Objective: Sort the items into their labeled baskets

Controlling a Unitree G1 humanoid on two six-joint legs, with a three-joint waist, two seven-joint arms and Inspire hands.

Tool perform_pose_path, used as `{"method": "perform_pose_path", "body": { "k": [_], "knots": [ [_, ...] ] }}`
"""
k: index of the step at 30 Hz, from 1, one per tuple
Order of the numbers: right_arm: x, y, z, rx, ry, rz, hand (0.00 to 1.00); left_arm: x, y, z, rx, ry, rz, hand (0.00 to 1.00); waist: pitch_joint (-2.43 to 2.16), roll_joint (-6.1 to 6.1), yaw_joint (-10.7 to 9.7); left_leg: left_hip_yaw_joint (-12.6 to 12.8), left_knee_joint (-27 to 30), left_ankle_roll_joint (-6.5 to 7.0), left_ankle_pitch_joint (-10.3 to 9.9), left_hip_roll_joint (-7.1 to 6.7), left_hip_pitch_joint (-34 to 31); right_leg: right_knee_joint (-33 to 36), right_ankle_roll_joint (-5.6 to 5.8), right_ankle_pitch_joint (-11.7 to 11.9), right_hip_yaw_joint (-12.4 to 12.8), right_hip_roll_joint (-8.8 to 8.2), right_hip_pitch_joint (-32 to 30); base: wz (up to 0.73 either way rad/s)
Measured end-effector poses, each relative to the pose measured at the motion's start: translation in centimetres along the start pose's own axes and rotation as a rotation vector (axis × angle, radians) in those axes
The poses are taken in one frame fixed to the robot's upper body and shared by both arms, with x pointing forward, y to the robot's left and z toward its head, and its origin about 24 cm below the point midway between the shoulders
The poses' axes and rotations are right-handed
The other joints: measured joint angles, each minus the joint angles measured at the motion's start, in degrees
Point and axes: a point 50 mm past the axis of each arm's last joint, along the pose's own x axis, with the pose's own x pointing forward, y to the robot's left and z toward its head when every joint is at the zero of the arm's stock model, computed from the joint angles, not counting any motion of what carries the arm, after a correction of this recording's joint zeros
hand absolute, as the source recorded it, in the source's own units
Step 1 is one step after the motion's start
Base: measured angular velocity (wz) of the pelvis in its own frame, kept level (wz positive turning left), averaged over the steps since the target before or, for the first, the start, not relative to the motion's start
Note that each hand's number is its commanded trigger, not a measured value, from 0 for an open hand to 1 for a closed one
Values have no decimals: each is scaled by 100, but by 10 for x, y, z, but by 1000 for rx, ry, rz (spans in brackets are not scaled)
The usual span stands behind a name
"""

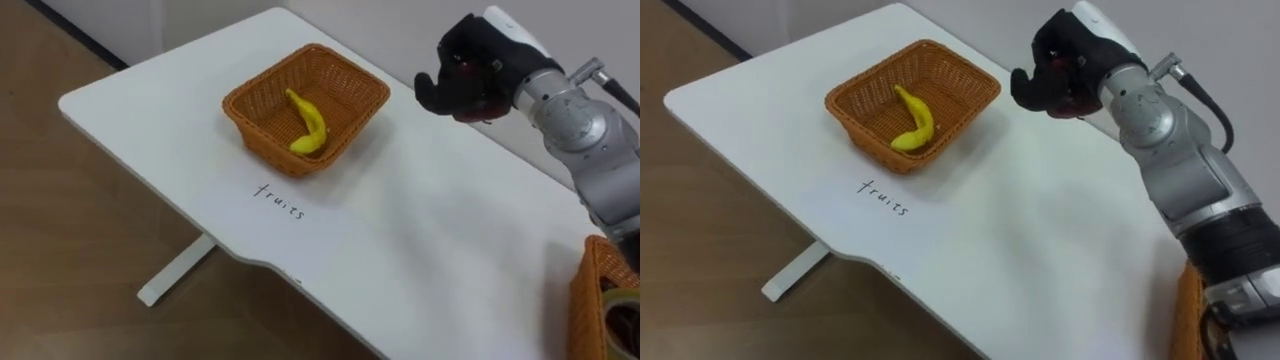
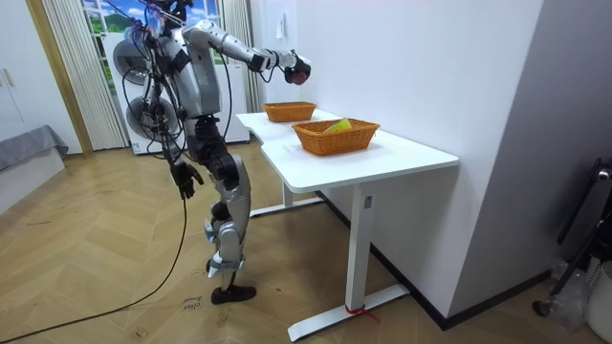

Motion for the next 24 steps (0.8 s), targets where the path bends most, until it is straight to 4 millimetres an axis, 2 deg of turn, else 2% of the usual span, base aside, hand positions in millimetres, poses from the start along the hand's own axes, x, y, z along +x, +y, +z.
{"method": "perform_pose_path", "body": {
  "k": [3, 7, 12, 13, 21, 24],
  "knots": [
    [0, 0, 4, -7, -15, -2, 100, 0, 0, -2, 6, 8, 1, 0, 0, -3, 98, -36, 0, -3, -2, -13, -4, 0, 27, -17, -21, -4, 8, 8],
    [-1, -1, 6, -8, -19, -1, 100, 0, 2, -3, 47, 22, 14, 0, 3, 0, 239, -145, -8, 21, 18, -61, -3, 1, 63, -40, -171, -37, 45, 11],
    [1, 5, 9, -30, -19, 3, 100, -2, 4, -8, 51, 42, 8, 0, 9, 7, 368, -269, -8, 37, 5, -101, 45, -3, 65, -41, -167, -41, 127, 12],
    [1, 6, 9, -29, -18, 5, 100, -2, 3, -9, 53, 46, 2, 0, 15, 16, 456, -278, -9, 41, 3, -109, 52, -3, 69, -43, -161, -45, 139, 9],
    [2, 19, 10, -52, -20, 57, 100, -4, 3, -10, 61, 40, 0, 0, 50, 21, 625, -511, 0, 42, 4, -194, 21, -3, 142, -89, -185, -57, 199, 16],
    [2, 20, 9, -43, -15, 61, 100, -4, 3, -10, 65, 40, -2, 0, 51, 12, 667, -610, 13, 30, 13, -229, -29, -3, 145, -91, -293, -57, 195, 20]
  ]
}}
